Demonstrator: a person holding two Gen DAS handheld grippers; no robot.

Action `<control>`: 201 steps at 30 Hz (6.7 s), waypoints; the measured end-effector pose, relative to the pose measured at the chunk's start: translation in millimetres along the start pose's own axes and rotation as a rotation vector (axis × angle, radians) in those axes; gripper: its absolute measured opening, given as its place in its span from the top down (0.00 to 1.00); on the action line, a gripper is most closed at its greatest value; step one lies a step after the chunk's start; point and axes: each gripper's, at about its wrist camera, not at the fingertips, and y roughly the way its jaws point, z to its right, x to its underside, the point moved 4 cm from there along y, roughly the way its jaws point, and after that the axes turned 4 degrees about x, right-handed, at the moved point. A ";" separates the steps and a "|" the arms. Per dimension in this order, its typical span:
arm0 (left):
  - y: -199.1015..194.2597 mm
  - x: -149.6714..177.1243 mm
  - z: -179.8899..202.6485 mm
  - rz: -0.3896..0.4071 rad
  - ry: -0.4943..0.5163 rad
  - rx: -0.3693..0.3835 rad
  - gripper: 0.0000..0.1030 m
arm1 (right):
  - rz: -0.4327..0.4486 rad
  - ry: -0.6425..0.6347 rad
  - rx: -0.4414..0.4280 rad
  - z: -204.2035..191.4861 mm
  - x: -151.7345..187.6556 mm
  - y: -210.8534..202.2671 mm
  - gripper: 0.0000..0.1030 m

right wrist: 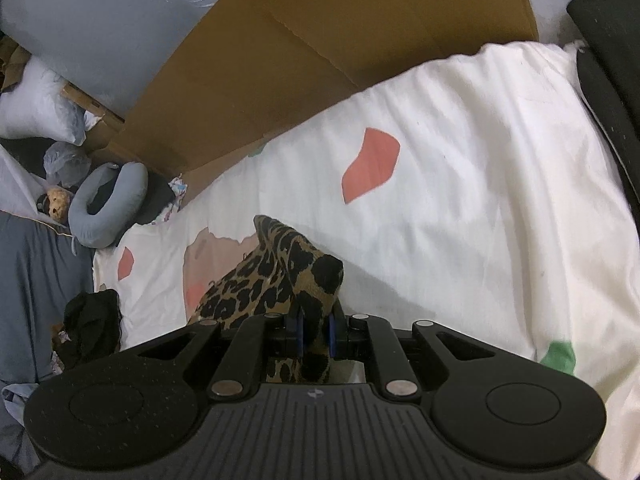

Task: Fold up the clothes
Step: 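Lift the leopard skirt with the left tool and fold it over onto itself, then lower the folded skirt onto the sheet and press it flat with both tools, then grasp the folded skirt edge with the left tool while the right tool grasps its corner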

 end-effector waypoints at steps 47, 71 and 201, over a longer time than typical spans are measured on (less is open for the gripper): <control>-22.3 -122.6 68.1 0.074 0.454 -0.112 0.47 | -0.035 0.178 -0.003 41.5 53.0 -18.4 0.47; -4.5 -143.9 52.9 0.113 0.608 -0.127 0.96 | -0.047 0.201 0.049 30.0 79.4 -8.1 0.47; 84.4 -166.1 41.0 -0.078 0.358 0.105 0.51 | -0.030 0.411 -0.071 80.2 68.2 -40.1 0.60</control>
